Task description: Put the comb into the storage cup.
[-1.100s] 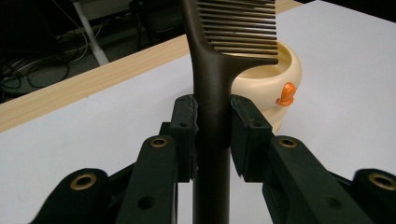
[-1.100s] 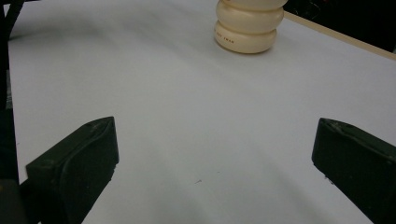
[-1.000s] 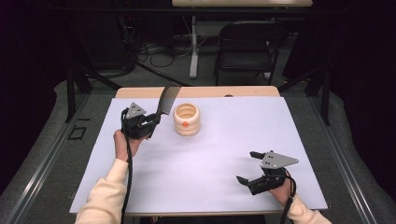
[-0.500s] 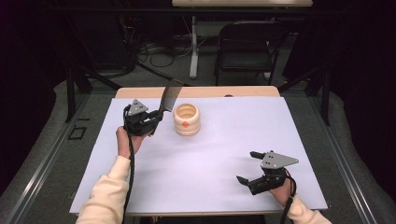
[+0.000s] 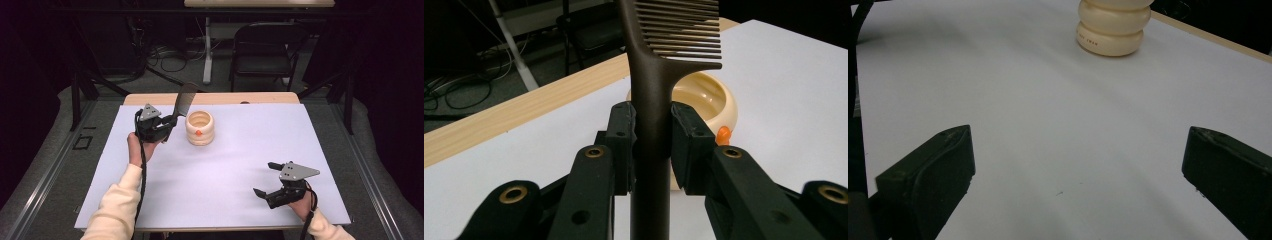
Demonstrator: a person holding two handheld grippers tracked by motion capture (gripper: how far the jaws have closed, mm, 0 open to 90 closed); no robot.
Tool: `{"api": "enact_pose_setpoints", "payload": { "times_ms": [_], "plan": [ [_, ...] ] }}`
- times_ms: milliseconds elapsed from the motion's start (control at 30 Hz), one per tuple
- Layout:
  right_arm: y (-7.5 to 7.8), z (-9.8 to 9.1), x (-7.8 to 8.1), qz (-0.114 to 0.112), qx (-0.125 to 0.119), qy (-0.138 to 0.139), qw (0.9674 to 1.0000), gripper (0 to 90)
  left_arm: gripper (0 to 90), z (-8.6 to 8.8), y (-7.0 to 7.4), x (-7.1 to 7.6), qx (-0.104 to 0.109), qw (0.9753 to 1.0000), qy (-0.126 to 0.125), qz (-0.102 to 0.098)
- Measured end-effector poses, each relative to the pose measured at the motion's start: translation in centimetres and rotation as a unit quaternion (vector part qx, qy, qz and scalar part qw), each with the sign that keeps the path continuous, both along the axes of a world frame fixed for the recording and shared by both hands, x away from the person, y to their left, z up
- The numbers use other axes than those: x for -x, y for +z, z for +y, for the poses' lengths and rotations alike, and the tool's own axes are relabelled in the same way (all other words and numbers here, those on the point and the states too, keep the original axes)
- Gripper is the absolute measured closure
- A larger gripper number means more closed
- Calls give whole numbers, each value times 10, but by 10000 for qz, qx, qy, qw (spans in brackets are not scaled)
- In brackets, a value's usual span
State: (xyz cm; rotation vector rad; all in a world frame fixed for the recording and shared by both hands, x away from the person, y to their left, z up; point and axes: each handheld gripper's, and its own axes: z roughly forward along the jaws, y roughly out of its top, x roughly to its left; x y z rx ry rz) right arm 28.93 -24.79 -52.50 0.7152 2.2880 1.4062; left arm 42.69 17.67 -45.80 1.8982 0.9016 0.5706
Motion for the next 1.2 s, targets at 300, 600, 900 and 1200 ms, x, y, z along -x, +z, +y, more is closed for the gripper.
{"api": "enact_pose_setpoints", "payload": {
  "times_ms": [300,600,900,1200],
  "plan": [
    [0,0,0,8,-1,0,10000,1,728,-5,2,-3,74,9999,-68,-22],
    [0,0,0,8,0,-8,10000,1,728,-7,6,-5,167,9998,-91,-52],
    [0,0,0,9,-4,-11,10000,1,728,-9,9,-6,288,9995,-104,-88],
    [0,-1,0,14,0,-15,10000,1,728,-10,10,-8,367,9992,-115,-96]
  ]
}}
